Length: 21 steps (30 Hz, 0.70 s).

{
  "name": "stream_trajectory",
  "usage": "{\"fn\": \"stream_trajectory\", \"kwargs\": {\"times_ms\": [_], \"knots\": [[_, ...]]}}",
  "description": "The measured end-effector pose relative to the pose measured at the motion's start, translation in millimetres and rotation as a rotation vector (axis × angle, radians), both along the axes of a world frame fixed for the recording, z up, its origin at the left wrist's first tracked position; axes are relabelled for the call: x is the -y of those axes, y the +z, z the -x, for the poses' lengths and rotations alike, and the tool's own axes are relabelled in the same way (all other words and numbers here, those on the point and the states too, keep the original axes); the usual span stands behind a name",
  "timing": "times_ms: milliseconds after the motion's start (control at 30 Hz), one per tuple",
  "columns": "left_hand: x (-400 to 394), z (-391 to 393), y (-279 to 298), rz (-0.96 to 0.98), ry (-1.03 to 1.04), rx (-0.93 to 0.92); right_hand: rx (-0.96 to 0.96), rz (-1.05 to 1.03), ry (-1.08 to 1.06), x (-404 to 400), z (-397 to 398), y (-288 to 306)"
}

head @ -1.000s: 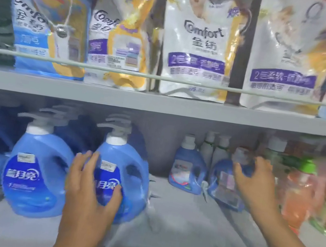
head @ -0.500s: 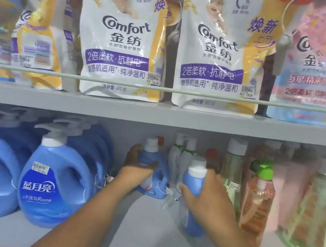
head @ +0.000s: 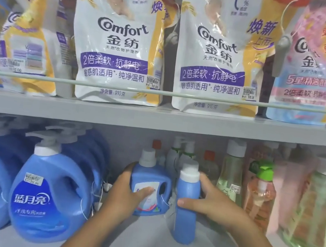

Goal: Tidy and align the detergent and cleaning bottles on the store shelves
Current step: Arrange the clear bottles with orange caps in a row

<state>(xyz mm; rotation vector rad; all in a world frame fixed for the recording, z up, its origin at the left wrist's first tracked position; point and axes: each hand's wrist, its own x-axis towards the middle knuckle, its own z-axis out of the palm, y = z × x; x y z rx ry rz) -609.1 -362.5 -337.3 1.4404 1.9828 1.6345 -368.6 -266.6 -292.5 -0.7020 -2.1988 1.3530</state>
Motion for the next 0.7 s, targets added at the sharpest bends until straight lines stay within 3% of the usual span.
{"fn": "stream_trajectory", "kwargs": {"times_ms": [167,200,367,567,700], "knots": [[15.4,-1.5,-9.4,-0.001,-0.088,0.041,0.171,-0.7,-0.349,28.2,26.1,-24.1],[18.1,-1.4,-8.7,0.006,-0.096,0.037,0.142,-0.682,-0.338,35.6,27.1,-30.9],[27.5,-1.7,-1.8,0.003,-0.184,0.121,-0.109,-0.212,-0.144,52.1,24.0,-46.7],[36.0,-0.8,6.6,0.038,-0.248,0.378,-0.02,-0.37,-0.15,49.2,48.1,-48.9],[39.2,4.3,6.5,0.063,-0.326,0.56,-0.076,-0.315,-0.135,49.8,61.2,-52.9]]}}
